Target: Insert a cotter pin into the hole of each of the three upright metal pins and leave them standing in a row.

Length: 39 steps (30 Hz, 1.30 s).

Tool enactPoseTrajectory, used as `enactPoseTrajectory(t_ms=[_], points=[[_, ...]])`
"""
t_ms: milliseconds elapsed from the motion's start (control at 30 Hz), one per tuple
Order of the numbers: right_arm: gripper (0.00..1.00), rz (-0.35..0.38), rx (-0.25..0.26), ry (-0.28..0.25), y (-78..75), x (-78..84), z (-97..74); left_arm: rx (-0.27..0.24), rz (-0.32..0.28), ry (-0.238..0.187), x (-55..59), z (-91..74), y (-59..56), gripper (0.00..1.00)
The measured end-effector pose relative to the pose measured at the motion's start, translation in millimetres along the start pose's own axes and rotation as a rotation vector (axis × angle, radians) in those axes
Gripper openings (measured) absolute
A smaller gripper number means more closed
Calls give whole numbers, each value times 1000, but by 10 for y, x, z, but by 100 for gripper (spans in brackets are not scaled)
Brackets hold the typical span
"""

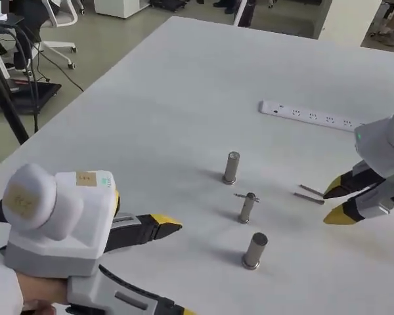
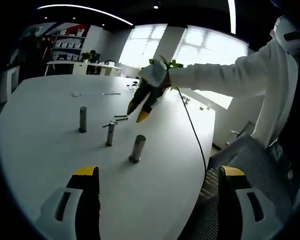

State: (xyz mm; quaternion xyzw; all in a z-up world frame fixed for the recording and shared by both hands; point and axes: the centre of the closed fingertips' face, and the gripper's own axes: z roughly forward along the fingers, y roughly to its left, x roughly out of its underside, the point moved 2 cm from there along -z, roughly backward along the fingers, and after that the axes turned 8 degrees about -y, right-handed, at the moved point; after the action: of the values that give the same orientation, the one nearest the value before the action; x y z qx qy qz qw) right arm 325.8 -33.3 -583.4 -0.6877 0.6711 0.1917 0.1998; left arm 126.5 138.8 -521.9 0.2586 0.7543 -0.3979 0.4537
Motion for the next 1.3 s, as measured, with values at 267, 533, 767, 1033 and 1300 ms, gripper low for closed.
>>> enactPoseTrajectory(t_ms=[267, 533, 767, 1033, 1300], points=[[20, 5, 5, 13, -118, -68, 63, -11, -29, -12, 51, -13, -25, 99], [1, 16, 11, 52, -221, -30, 154, -15, -31, -30, 19, -35, -35, 99], [0, -16, -7, 95, -175, -50, 180, -23, -36, -39, 17, -59, -26, 98], [0, -28, -8, 162, -152, -58, 189, -5, -19, -20, 66, -35, -76, 99], [0, -45, -10, 189, -171, -35, 193, -19, -33, -28, 53, -70, -54, 98]])
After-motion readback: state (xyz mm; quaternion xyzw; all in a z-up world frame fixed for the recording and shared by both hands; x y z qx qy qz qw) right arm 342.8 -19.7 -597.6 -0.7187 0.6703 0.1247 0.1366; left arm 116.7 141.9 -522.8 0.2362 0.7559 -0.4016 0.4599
